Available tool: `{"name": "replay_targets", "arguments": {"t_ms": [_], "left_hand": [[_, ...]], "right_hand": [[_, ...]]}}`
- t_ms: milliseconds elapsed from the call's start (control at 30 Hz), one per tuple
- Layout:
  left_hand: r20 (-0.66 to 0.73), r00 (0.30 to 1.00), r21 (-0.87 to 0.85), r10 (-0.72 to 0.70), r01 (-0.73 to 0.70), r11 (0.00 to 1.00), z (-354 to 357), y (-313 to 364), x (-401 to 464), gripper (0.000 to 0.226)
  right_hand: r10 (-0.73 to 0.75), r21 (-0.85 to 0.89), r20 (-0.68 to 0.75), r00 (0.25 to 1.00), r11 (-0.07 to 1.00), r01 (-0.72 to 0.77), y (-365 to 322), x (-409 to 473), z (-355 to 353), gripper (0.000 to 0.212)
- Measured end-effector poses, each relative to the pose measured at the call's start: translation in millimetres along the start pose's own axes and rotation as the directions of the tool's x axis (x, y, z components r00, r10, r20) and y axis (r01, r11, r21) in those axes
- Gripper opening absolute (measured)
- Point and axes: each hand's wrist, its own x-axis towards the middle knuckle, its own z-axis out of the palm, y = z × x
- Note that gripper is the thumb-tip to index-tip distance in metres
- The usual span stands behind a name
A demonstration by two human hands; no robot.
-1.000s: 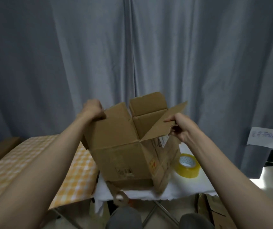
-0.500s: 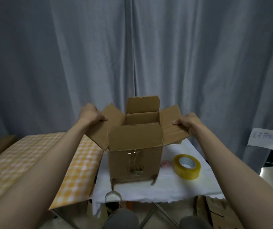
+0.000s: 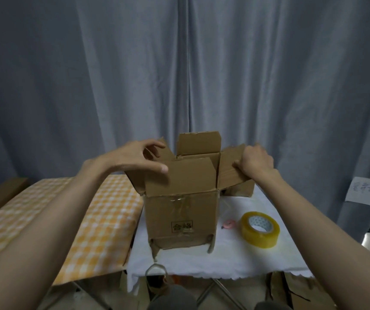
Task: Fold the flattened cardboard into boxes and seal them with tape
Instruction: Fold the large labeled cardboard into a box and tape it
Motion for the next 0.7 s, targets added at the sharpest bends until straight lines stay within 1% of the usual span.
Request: {"name": "replay_targets", "arguments": {"t_ms": [33,100,200,267,300,400,433,467,500,533,567,633,700], "left_hand": [[0.008,1.0,0.046,-0.024,0.023,0.999,1,-2,3,0.087],[-0.059,0.997,0.123,-0.052,0.059,0.991,5,-2,11,0.093],[-0.151,0.986,0.312,-0.073,0.118,0.943,19,10,30,0.088],[-0.161,0.983,0.416,-0.082,0.143,0.898,29,22,40,0.077],[-0.155,0.984,0.421,-0.088,0.147,0.895,33,27,44,0.068],[-0.128,0.988,0.341,-0.091,0.13,0.931,39,28,53,0.04],[-0.123,0.989,0.323,-0.084,0.12,0.939,39,26,54,0.035],[-0.115,0.99,0.309,-0.077,0.109,0.945,39,24,54,0.034],[-0.11,0.992,0.293,-0.066,0.096,0.951,39,23,53,0.033],[-0.105,0.993,0.269,-0.054,0.081,0.96,39,21,53,0.031],[-0.1,0.994,0.245,-0.04,0.064,0.967,41,21,52,0.03],[-0.085,0.996,0.205,-0.006,0.023,0.978,44,22,51,0.031],[-0.052,0.998,0.17,0.028,-0.019,0.985,50,24,52,0.032]], "right_hand": [[-0.011,-0.017,-0.001,1.0,1.0,0.011,0,0,1,0.05],[-0.046,-0.097,-0.009,0.999,0.994,0.045,-2,-1,1,0.052],[-0.121,-0.23,-0.024,0.992,0.967,0.112,-8,-3,-4,0.047],[-0.186,-0.275,-0.028,0.982,0.946,0.171,-13,-6,-9,0.03],[-0.212,-0.296,-0.022,0.977,0.935,0.196,-17,-8,-10,0.024],[-0.277,-0.344,0.018,0.961,0.901,0.266,-32,-18,-15,0.025],[-0.303,-0.357,0.024,0.953,0.888,0.291,-38,-21,-15,0.02],[-0.319,-0.357,0.033,0.947,0.882,0.309,-43,-25,-14,0.01],[-0.333,-0.337,0.029,0.942,0.884,0.323,-48,-29,-12,0.013],[-0.337,-0.304,0.029,0.941,0.894,0.33,-52,-34,-9,0.029],[-0.344,-0.276,0.028,0.939,0.9,0.338,-54,-38,-5,0.038],[-0.365,-0.276,-0.037,0.93,0.899,0.341,-53,-44,-2,0.042],[-0.38,-0.322,-0.08,0.922,0.885,0.337,-48,-50,-3,0.04]]}}
